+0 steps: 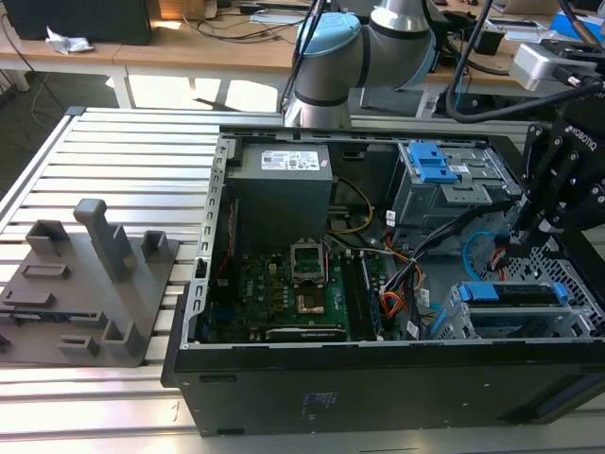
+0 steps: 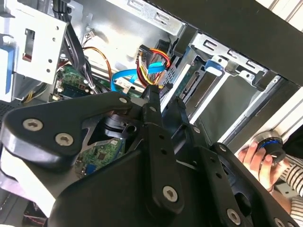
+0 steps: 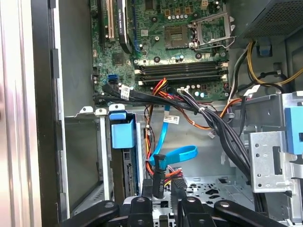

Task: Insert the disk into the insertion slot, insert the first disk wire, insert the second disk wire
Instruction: 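Insert the first disk wire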

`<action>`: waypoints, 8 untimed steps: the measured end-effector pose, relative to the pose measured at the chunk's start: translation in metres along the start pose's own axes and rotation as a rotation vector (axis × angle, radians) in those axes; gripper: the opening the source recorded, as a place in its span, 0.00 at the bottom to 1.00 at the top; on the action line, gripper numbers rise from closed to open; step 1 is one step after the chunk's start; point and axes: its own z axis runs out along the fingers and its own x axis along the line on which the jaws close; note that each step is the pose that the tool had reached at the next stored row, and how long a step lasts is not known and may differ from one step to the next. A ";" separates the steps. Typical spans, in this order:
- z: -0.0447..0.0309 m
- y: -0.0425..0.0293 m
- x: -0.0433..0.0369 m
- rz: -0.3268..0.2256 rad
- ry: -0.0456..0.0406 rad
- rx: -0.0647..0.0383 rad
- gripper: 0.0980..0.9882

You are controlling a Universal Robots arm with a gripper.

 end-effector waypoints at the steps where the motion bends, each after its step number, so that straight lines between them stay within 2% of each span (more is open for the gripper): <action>1: 0.0016 0.0001 -0.0002 0.005 0.0023 0.000 0.23; 3: 0.0052 0.0003 -0.0005 0.012 0.0066 -0.001 0.23; 8: 0.0108 0.0002 -0.0010 0.025 0.0255 0.000 0.23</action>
